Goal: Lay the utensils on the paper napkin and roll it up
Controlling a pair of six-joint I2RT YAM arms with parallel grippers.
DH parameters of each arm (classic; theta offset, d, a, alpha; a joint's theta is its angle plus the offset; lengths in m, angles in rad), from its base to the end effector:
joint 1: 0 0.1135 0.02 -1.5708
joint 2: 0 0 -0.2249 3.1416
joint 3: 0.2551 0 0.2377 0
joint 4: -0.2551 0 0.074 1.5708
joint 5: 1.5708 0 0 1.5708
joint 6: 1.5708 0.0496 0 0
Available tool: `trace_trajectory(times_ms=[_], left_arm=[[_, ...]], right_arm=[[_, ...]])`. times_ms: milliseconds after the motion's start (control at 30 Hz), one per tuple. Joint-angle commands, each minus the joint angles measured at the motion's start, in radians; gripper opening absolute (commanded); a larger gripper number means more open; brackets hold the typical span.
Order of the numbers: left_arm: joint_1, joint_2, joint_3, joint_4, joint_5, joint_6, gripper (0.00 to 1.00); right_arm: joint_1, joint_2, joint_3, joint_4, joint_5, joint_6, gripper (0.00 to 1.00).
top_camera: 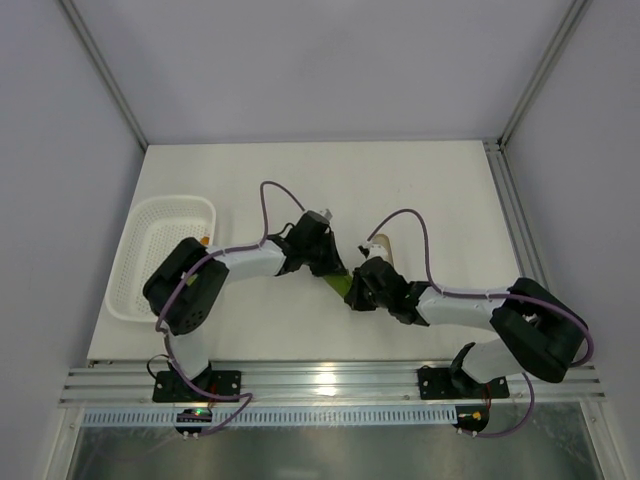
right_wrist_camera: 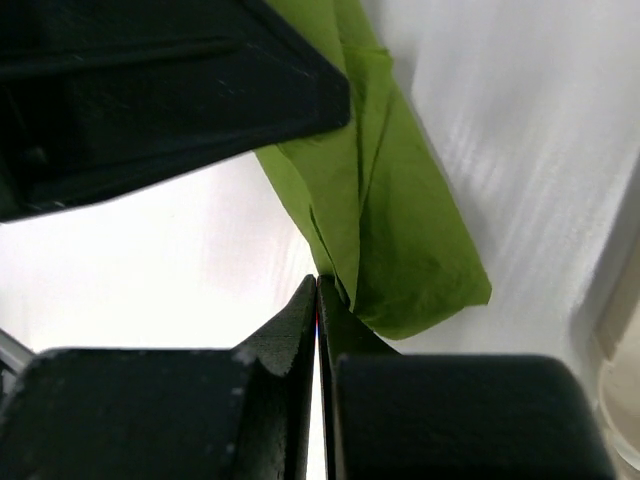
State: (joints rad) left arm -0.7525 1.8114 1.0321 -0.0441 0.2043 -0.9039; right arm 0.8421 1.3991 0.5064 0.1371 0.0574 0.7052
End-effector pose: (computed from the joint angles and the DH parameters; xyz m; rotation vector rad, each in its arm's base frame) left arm 0.2579 -0.2552 0.1230 -0.0932 2.6238 -0.9397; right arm 0.1769 0.1939 0.1089 -0.1363 2.4301 0.6843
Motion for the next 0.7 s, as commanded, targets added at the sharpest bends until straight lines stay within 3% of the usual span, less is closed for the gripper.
trace_trajectory(times_ms=[0, 133, 367, 667], left_arm=[[-0.007, 0.017, 0.051, -0.011, -0.005, 0.028, 0.0], [-0.007, 0.032, 0.071, -0.023, -0.013, 0.034, 0.0], [-0.008, 0.04, 0.08, -0.027, -0.017, 0.037, 0.0], [-0.015, 0.043, 0.083, -0.028, -0.023, 0.037, 0.0]], right_arm=[[-0.001, -0.031, -0.028, -0.027, 0.088, 0.037, 0.04], [-0.001, -0.025, -0.043, -0.022, 0.117, 0.059, 0.04], [0.002, -0.097, -0.052, 0.029, 0.032, -0.002, 0.07], [-0.017, -0.307, 0.0, -0.169, 0.162, -0.007, 0.11]])
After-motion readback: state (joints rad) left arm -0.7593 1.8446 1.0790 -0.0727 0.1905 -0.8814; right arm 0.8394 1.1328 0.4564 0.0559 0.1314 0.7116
